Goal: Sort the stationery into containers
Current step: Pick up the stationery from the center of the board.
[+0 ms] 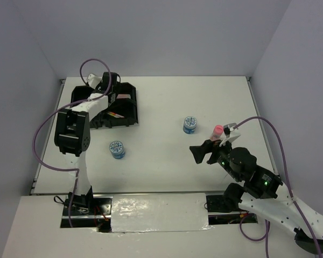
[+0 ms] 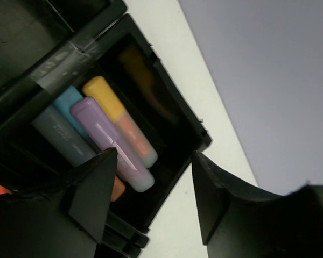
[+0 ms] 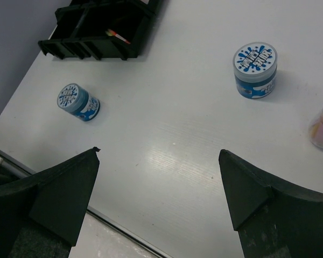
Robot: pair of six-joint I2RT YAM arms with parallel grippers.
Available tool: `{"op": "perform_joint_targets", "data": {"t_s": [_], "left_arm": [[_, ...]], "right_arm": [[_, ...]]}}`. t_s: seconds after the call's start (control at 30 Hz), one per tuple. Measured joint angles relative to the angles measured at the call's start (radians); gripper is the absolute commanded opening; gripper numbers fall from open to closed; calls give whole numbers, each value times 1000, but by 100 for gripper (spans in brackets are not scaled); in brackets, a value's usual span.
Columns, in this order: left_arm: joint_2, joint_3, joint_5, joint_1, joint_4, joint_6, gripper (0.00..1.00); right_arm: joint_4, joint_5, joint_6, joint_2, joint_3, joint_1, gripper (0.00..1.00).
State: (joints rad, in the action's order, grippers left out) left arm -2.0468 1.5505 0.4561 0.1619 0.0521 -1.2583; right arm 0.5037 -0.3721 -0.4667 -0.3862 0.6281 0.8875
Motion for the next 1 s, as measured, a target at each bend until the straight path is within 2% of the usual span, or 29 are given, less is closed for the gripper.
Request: {"op": "perform_joint_targets", "data": {"t_s": [0.1, 0.13, 0.27, 0.37, 0.5, 0.57, 0.73, 0.83, 1.0], "left_arm": [[2, -19, -11, -5, 5, 2, 78], [6, -19, -17, -7, 9, 11, 85], [75, 8, -16, 2, 119, 95, 99], [195, 26, -11, 32, 216, 193, 99], [432, -16, -43, 73, 327, 323, 99], [577, -107, -68, 92, 369, 368, 99], [853, -459, -172, 131, 451, 426, 99], [891, -617, -251, 149, 516, 470, 99], [909, -756, -327, 162, 560, 523, 99]], "right_arm": [[-5, 3, 4, 0, 0, 0, 100], [-6, 4, 5, 0, 0, 0, 100], [-11, 11, 5, 0, 0, 0, 100], [-17, 16, 5, 0, 0, 0, 100], [-24, 15, -1, 0, 0, 0, 100], [-24, 5, -16, 0, 0, 0, 100], [-20, -2, -52, 0, 0, 0, 100], [-16, 7, -68, -2, 0, 0, 100], [-1, 19, -76, -87, 2, 0, 100]]}}
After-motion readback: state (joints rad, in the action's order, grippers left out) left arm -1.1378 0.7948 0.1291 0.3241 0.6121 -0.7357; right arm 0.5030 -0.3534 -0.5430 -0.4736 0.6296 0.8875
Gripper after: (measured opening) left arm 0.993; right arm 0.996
